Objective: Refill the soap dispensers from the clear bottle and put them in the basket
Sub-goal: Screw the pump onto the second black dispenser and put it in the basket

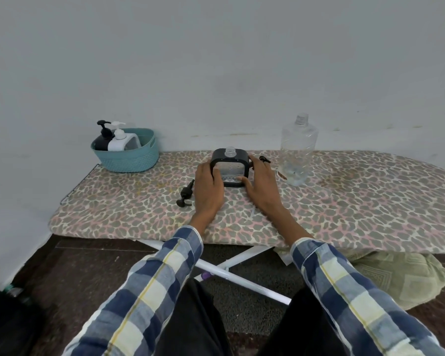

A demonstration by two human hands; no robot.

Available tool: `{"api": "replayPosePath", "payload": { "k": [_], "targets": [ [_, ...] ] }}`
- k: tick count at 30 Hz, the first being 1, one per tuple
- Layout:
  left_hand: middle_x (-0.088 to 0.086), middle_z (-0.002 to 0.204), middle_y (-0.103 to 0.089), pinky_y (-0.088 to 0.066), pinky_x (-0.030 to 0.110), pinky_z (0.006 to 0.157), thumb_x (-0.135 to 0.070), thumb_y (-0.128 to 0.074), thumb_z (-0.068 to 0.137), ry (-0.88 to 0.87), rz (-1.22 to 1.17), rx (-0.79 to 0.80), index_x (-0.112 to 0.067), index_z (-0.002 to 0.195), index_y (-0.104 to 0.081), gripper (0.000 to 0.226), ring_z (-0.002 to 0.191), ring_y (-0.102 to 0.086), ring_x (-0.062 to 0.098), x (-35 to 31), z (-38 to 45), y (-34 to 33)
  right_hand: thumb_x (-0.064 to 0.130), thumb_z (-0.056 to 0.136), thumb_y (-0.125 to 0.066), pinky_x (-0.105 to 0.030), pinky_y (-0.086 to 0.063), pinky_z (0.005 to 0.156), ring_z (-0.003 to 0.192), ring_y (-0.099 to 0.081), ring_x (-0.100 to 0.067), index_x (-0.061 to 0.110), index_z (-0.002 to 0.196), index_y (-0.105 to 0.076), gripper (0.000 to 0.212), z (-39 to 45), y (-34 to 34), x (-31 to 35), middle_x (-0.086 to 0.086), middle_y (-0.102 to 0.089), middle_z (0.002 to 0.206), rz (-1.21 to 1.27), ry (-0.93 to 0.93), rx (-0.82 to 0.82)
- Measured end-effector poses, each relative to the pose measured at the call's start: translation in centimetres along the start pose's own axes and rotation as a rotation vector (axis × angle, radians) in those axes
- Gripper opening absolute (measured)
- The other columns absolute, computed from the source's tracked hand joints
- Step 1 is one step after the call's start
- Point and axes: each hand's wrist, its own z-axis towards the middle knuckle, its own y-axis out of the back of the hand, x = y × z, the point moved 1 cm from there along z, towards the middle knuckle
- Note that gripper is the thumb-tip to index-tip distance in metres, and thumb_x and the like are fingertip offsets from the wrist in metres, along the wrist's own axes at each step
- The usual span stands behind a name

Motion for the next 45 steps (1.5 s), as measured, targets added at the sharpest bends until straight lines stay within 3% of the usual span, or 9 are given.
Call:
{"api": "replayPosePath", "payload": {
  "k": [5,8,10,12,17,22,29,40,45],
  "targets": [
    [0.005,0.132,-0.052,-0.045,0.050,0.110,-0.041,-0.061,0.100,-0.062,0.451,0.027,-0.017,0.126,-0.065,0.036,0.128,-0.048,0.026,1.5,2.0,4.0,0.031,0.100,-0.073,-0.052,-0.039,0.118,0.140,-0.047,-0.030,0.013,0.156,-0.042,0.066,0.0,0.1,0.0,-0.008,-0.058,0.147,0.022,0.016,-0.031],
    [0.009,0.140,-0.054,-0.046,0.054,0.111,-0.064,-0.064,0.088,0.119,0.614,0.200,-0.016,0.134,-0.056,0.067,0.132,-0.052,0.032,2.7,3.1,6.3,0.032,0.100,-0.074,-0.052,-0.039,0.119,0.139,-0.049,-0.029,0.014,0.156,-0.043,0.066,-0.1,0.1,-0.1,-0.007,-0.060,0.146,0.034,0.016,-0.038],
    [0.011,0.133,-0.064,-0.054,0.054,0.103,-0.079,-0.061,0.071,0.252,0.650,0.325,-0.012,0.139,-0.051,0.096,0.122,-0.063,0.034,3.5,3.8,7.5,0.032,0.099,-0.074,-0.053,-0.039,0.118,0.139,-0.049,-0.029,0.015,0.155,-0.044,0.065,0.0,0.0,-0.2,-0.006,-0.060,0.145,0.034,0.011,-0.038],
    [0.008,0.110,-0.074,-0.063,0.050,0.090,-0.079,-0.063,0.057,0.288,0.646,0.432,-0.011,0.130,-0.056,0.100,0.099,-0.074,0.030,4.5,4.5,8.2,0.032,0.099,-0.074,-0.054,-0.038,0.118,0.139,-0.049,-0.029,0.015,0.154,-0.044,0.065,0.0,0.0,-0.2,-0.006,-0.060,0.145,0.035,0.002,-0.034],
    [0.000,0.099,-0.074,-0.053,0.033,0.069,-0.037,-0.086,0.083,0.206,0.408,0.335,-0.016,0.112,-0.064,0.043,0.084,-0.069,0.015,3.0,4.6,9.3,0.032,0.100,-0.073,-0.058,-0.038,0.118,0.140,-0.048,-0.031,0.016,0.155,-0.043,0.064,-0.1,0.1,-0.2,-0.006,-0.059,0.146,0.032,-0.006,-0.026],
    [-0.003,0.101,-0.067,-0.051,0.022,0.069,-0.025,-0.093,0.084,0.095,0.057,0.170,-0.013,0.115,-0.063,0.045,0.086,-0.064,0.010,0.5,5.3,9.4,0.032,0.101,-0.072,-0.058,-0.037,0.119,0.142,-0.047,-0.031,0.017,0.155,-0.043,0.063,-0.1,0.2,-0.2,-0.007,-0.058,0.147,0.036,-0.017,-0.019],
    [-0.003,0.099,-0.079,-0.057,0.022,0.070,-0.027,-0.093,0.085,-0.005,-0.206,0.158,-0.017,0.111,-0.080,0.031,0.081,-0.069,0.004,-2.0,5.8,9.3,0.031,0.101,-0.072,-0.055,-0.033,0.121,0.142,-0.047,-0.031,0.018,0.154,-0.043,0.062,-0.2,0.2,0.0,-0.006,-0.058,0.148,0.034,-0.024,-0.016],
    [0.003,0.109,-0.082,-0.058,0.021,0.088,-0.011,-0.094,0.081,-0.046,-0.370,0.110,-0.011,0.131,-0.067,0.057,0.103,-0.075,0.013,-4.5,8.0,10.4,0.029,0.099,-0.073,-0.053,-0.035,0.117,0.139,-0.049,-0.030,0.018,0.150,-0.047,0.058,-0.4,0.6,0.3,-0.004,-0.060,0.144,0.049,-0.027,-0.027],
    [-0.001,0.106,-0.081,-0.057,0.018,0.086,-0.005,-0.090,0.083,-0.127,-0.350,0.055,-0.008,0.129,-0.066,0.052,0.098,-0.074,0.006,-5.4,8.5,10.7,0.027,0.100,-0.073,-0.052,-0.035,0.116,0.138,-0.050,-0.029,0.017,0.150,-0.047,0.057,-0.4,0.7,0.5,-0.004,-0.060,0.144,0.045,-0.020,-0.028]
  ]
}}
